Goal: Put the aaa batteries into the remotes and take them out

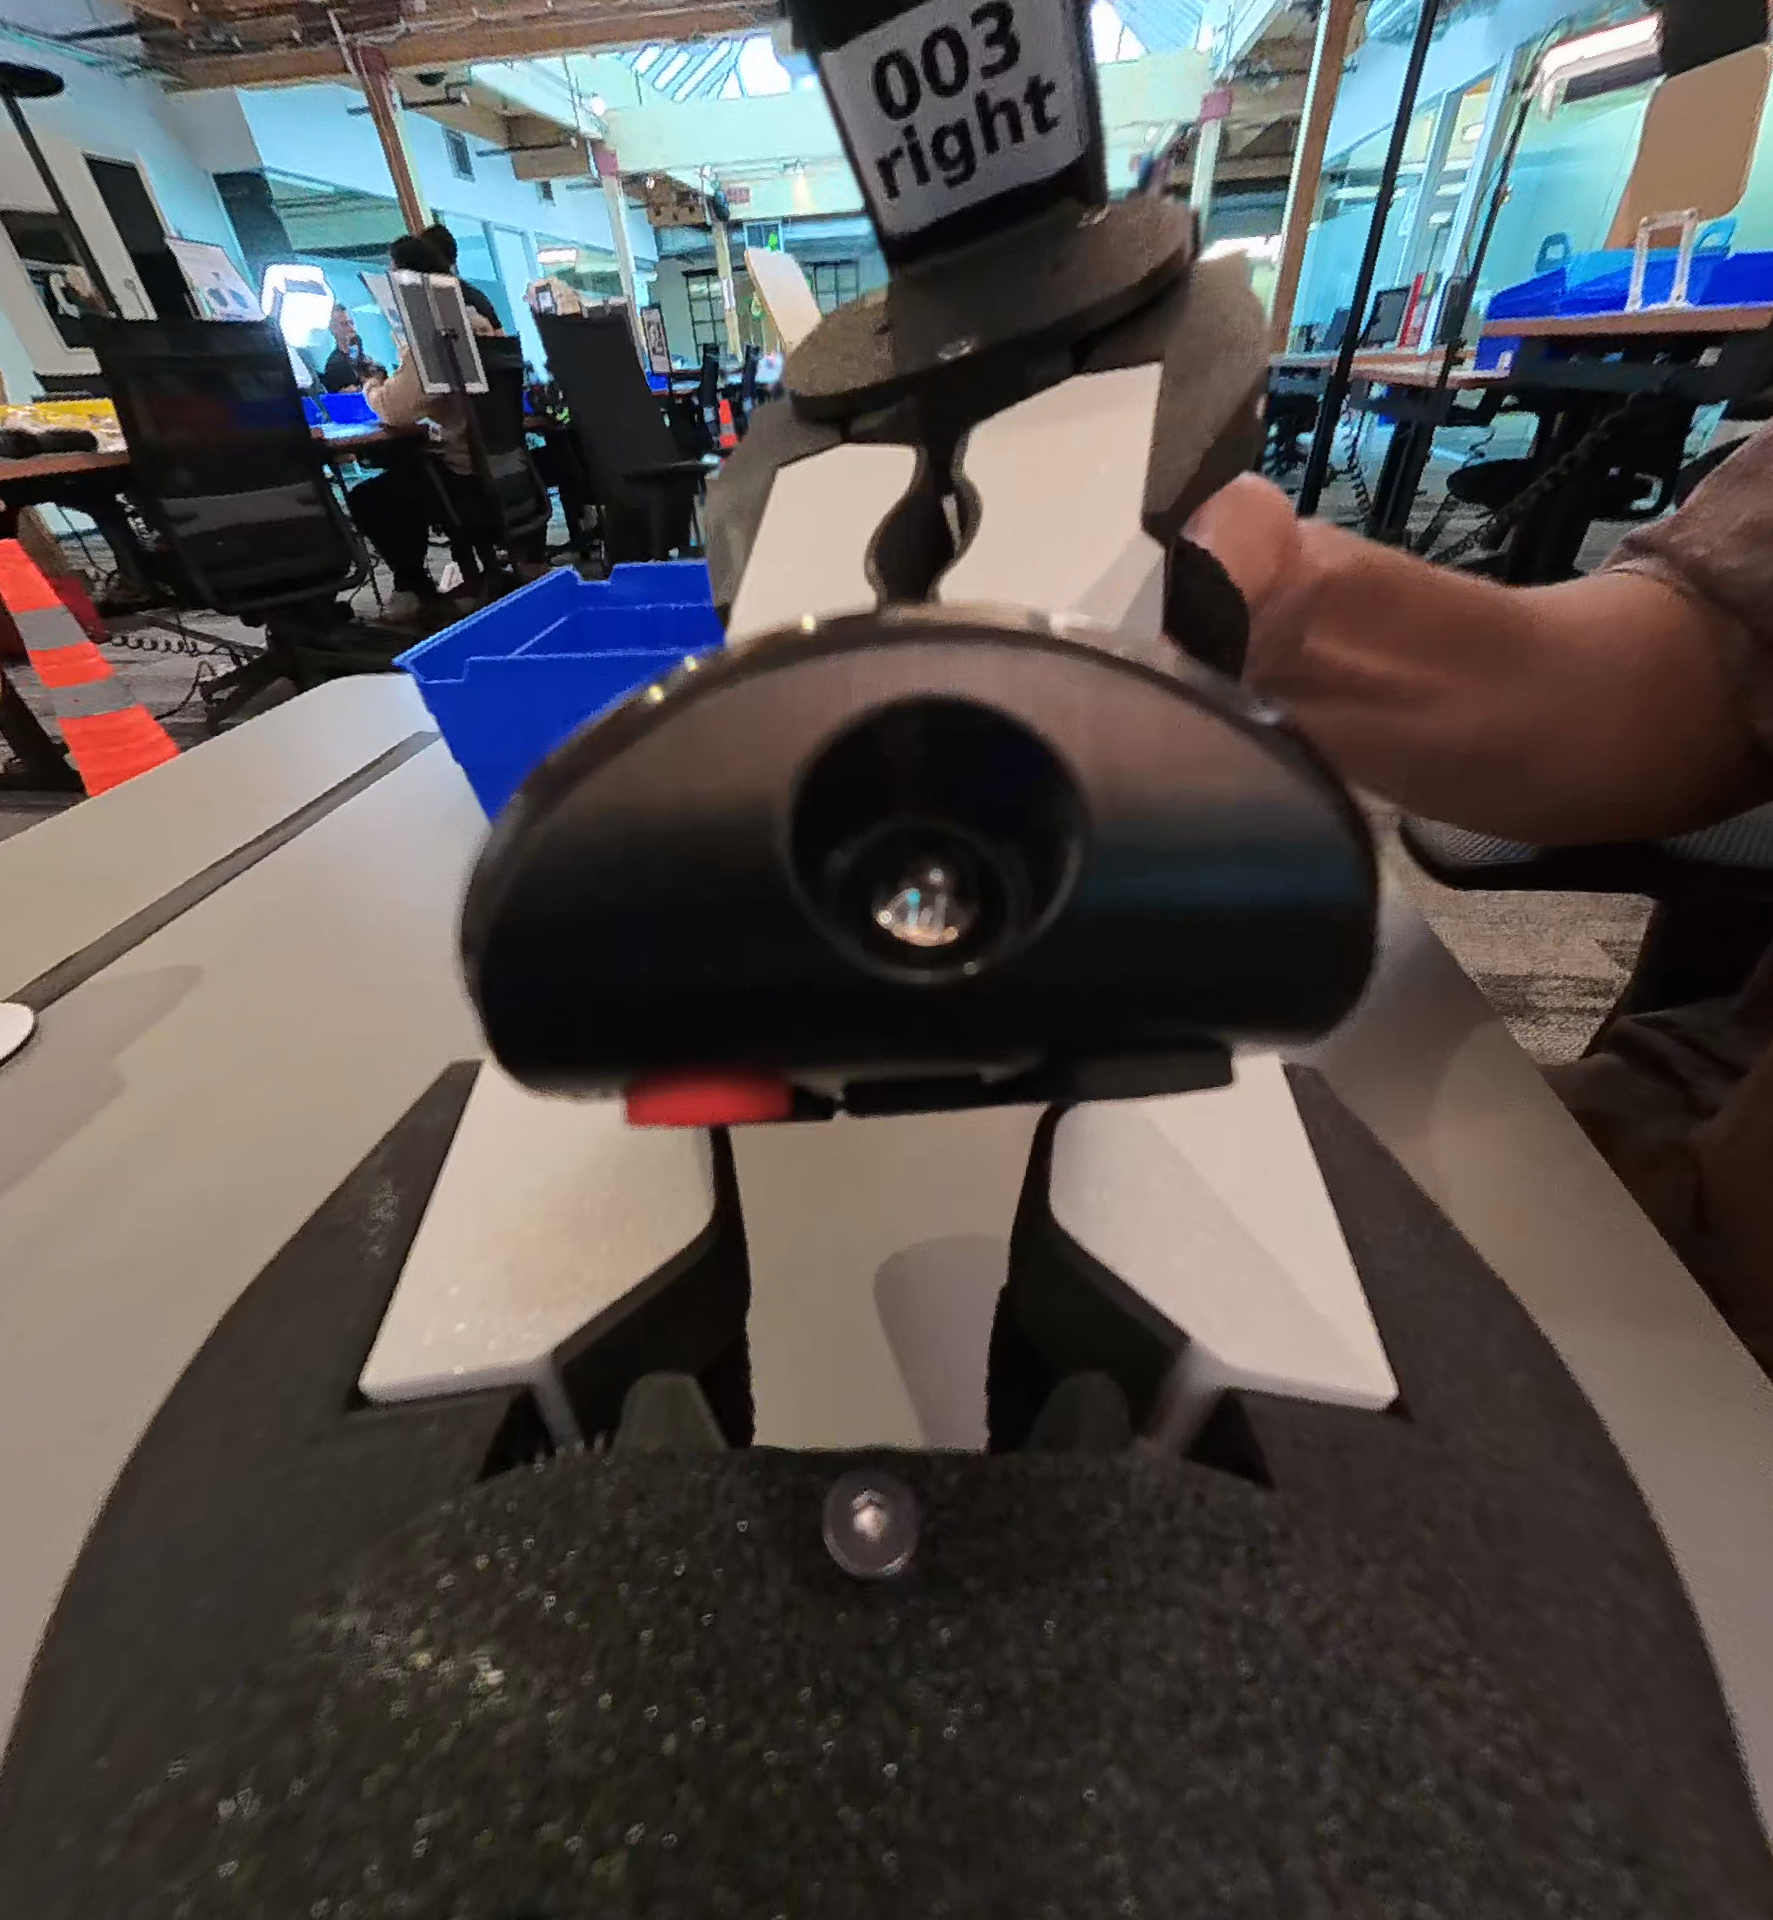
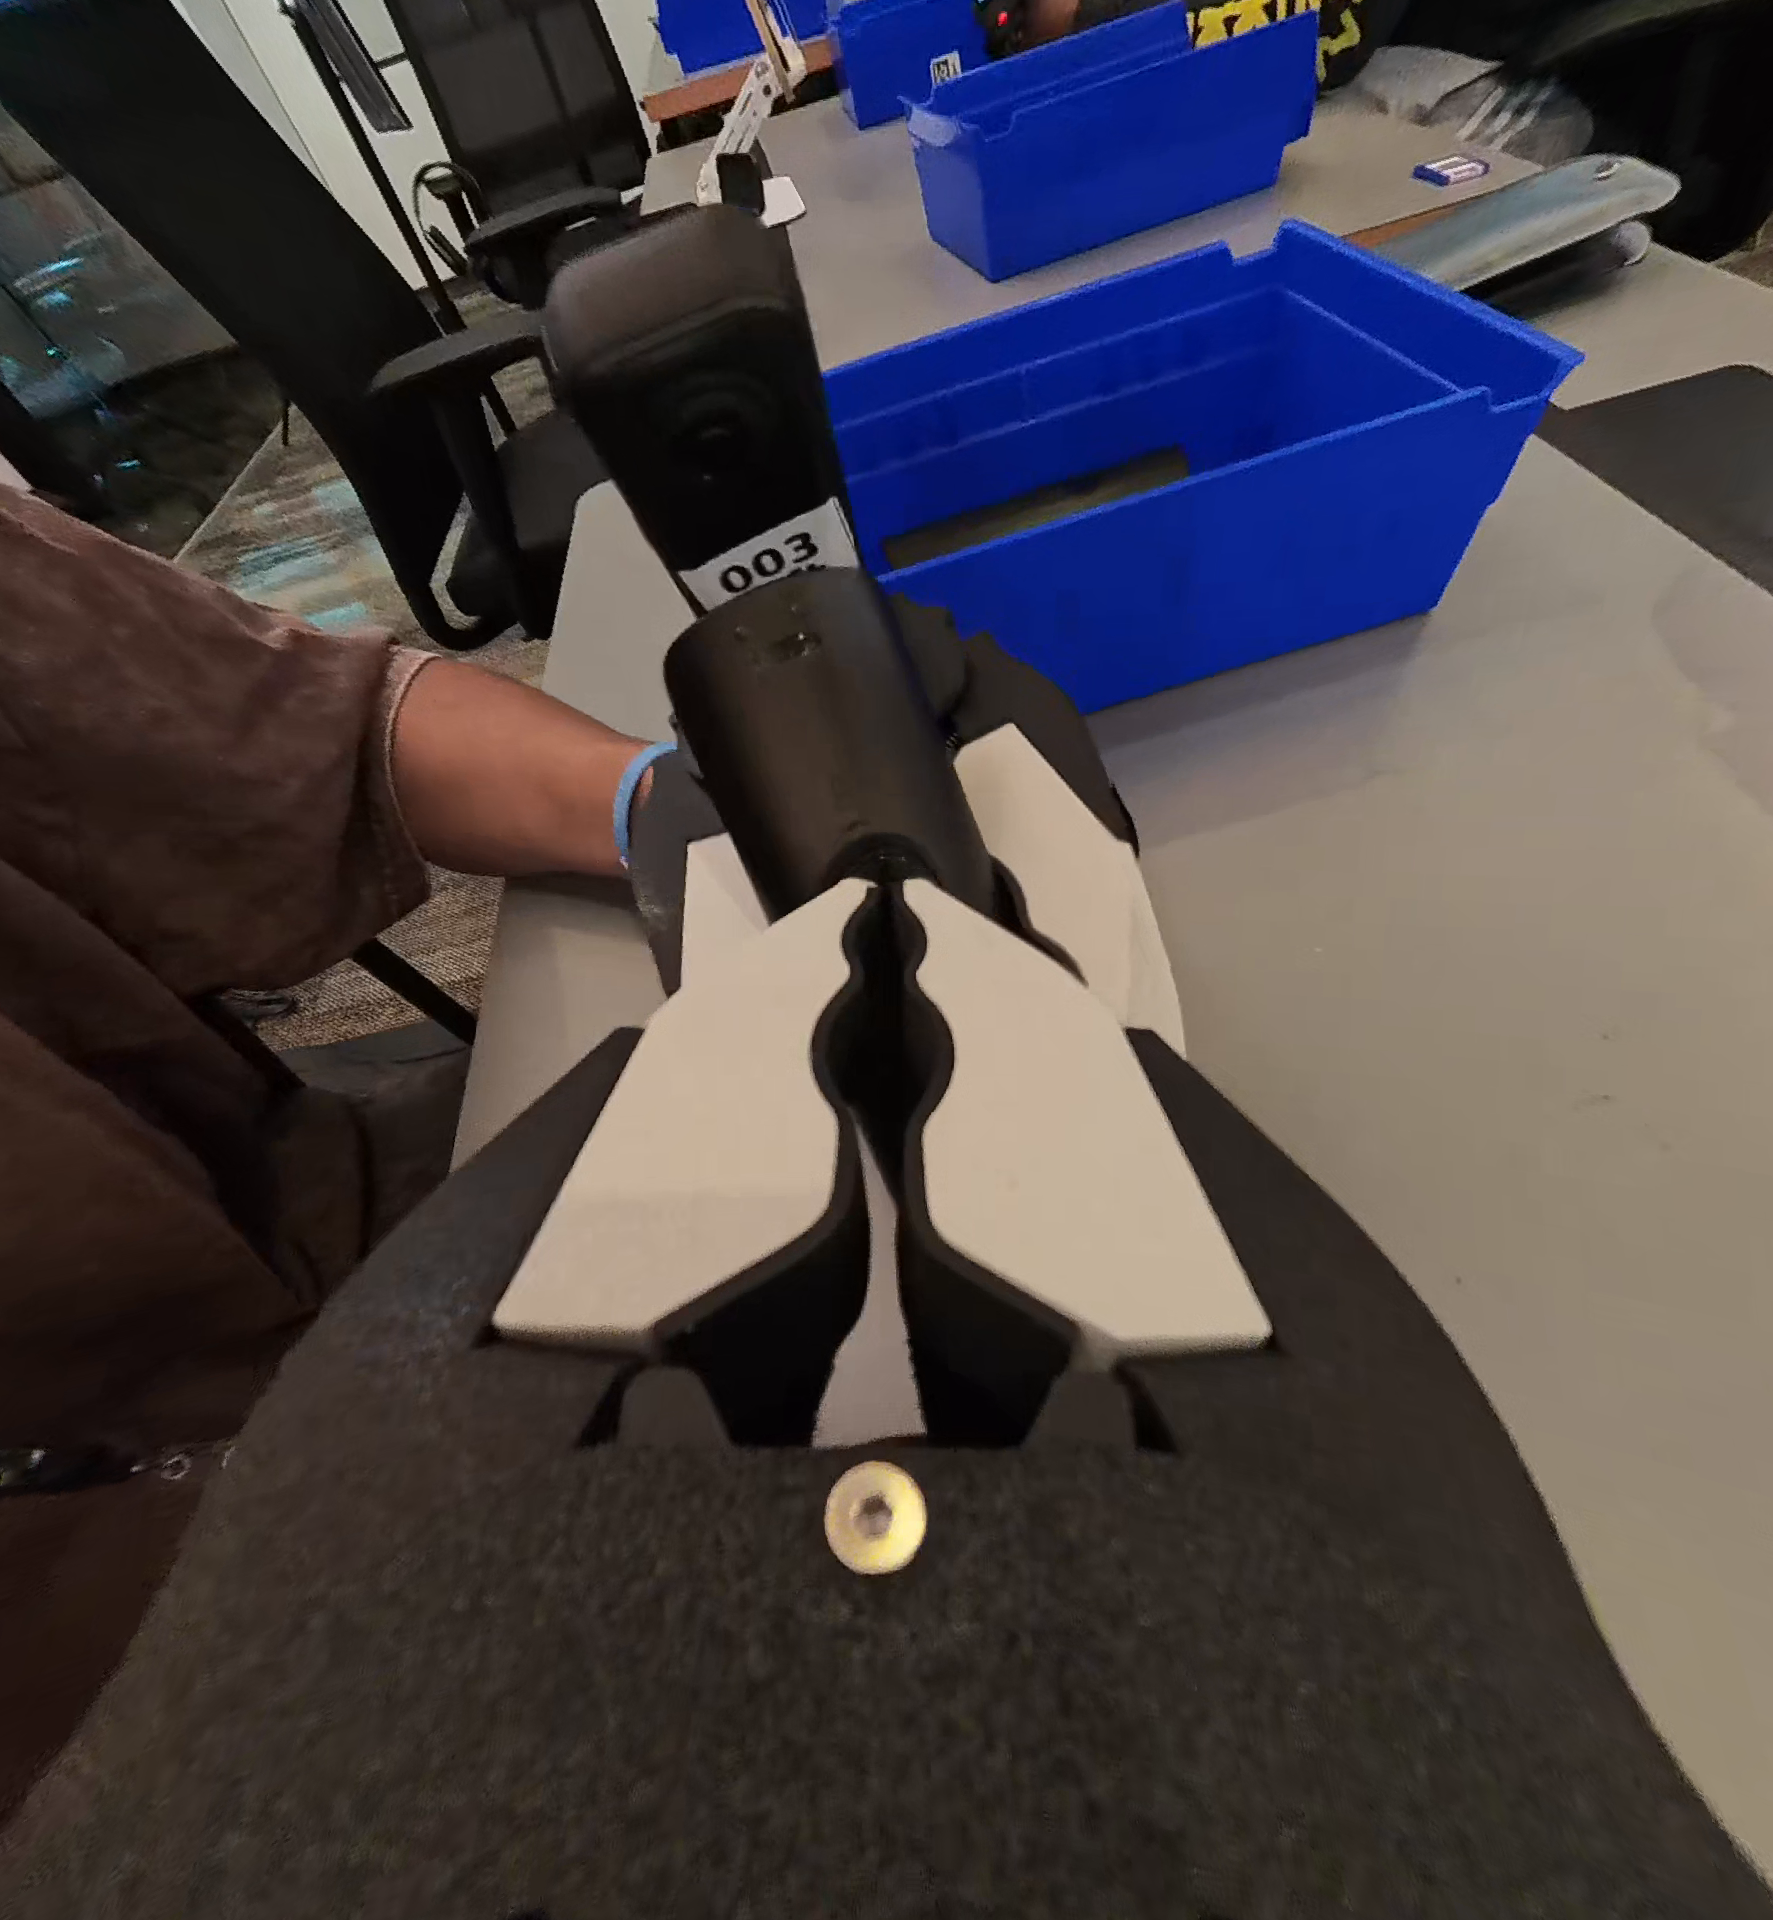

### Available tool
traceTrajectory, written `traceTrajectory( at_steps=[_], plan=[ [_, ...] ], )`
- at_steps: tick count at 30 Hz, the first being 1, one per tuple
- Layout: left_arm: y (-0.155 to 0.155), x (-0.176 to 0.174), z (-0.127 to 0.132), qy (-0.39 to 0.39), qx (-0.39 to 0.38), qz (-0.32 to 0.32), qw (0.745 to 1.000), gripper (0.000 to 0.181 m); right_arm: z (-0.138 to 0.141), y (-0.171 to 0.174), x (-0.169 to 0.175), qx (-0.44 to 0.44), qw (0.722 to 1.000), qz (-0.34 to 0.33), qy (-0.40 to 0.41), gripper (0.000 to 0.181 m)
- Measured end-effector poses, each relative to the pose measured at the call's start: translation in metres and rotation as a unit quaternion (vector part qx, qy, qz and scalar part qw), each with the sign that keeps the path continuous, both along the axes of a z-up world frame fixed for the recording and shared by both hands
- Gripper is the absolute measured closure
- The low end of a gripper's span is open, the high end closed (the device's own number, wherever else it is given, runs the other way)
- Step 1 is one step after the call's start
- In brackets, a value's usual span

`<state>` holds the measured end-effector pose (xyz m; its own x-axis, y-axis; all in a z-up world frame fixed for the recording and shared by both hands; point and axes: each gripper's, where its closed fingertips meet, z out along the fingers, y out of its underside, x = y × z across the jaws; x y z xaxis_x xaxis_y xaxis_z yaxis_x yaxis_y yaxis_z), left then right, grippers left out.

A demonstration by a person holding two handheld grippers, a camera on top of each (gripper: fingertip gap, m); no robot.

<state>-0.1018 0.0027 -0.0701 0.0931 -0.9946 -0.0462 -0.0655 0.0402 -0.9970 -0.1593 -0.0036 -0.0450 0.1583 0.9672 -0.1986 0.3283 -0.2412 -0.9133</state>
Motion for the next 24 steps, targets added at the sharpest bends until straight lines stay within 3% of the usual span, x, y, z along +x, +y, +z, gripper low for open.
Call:
traceTrajectory(
  at_steps=[15, 24],
  plan=[
    [-0.002, 0.005, -0.016, 0.042, 0.001, -0.007, 0.999, 0.122, -0.011, 0.001, 0.005, -0.012, 1.0, -0.003, -0.008, 0.181],
    [-0.005, 0.004, 0.001, 0.009, 0.011, -0.016, 1.0, 0.121, 0.004, 0.001, 0.007, -0.003, 1.0, -0.006, 0.003, 0.181]
  ],
)
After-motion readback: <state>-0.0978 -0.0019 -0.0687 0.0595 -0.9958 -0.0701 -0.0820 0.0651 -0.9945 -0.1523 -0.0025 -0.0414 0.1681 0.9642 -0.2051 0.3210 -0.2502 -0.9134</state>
